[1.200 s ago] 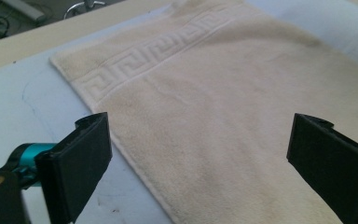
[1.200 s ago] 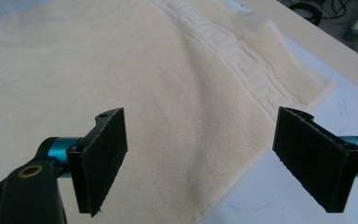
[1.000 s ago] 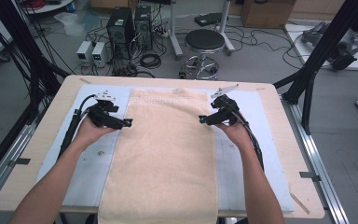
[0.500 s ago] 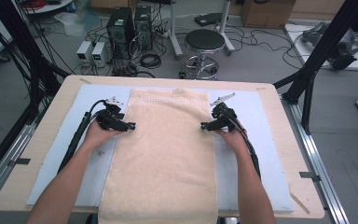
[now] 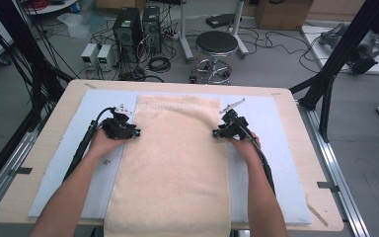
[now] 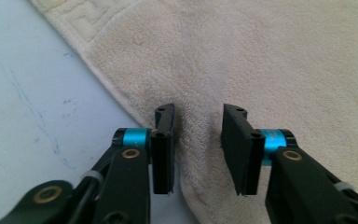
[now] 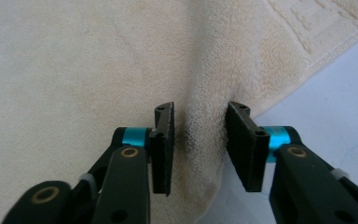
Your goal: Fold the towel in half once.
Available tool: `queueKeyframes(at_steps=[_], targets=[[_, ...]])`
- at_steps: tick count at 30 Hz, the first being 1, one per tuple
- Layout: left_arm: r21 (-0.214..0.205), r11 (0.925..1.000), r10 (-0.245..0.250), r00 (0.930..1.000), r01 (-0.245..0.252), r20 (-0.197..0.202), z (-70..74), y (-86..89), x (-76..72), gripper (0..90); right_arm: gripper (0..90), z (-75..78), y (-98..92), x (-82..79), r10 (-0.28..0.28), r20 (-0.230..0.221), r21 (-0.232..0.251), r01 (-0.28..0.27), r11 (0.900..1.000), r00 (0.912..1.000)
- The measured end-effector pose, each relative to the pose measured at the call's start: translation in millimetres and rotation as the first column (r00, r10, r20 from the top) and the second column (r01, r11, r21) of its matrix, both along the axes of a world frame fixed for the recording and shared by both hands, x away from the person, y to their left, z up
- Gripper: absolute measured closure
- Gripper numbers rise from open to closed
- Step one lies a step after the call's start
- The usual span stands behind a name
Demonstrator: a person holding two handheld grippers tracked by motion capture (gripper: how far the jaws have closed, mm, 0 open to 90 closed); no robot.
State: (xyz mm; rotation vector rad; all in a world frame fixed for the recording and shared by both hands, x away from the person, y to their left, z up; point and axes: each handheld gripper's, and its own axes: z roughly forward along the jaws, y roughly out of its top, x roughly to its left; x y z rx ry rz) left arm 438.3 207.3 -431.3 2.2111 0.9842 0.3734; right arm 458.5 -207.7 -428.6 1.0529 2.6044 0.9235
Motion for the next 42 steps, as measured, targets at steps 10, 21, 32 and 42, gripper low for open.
queueKeyframes(at_steps=[10, 21, 32, 42], targets=[[-0.008, 0.9999, 0.007, 0.9999, -0.007, -0.012, 3.5, 0.0, -2.6, 84.5, 83.2, 4.8, 0.3, -1.5, 0.035, -0.043, 0.048, -0.033, 0.9983, 0.9985], [-0.091, 0.9943, -0.046, 0.9942, 0.055, 0.098, 47.2, 17.0, -30.1, 85.1, 83.3, 49.4, -15.4, -24.4, 0.12, 0.064, 0.119, -0.127, 0.9848, 0.9907], [-0.104, 0.9816, -0.138, 0.9718, 0.16, 0.191, 48.4, 34.6, -119.8, 84.7, 81.5, 71.8, -19.8, -110.7, 0.278, 0.137, 0.104, -0.293, 0.9504, 0.9507], [-0.062, 0.9717, -0.223, 0.9721, 0.228, 0.071, 12.6, 33.5, -156.2, 68.2, 57.8, 24.7, -24.4, -148.9, 0.272, 0.049, 0.11, -0.276, 0.955, 0.9611]])
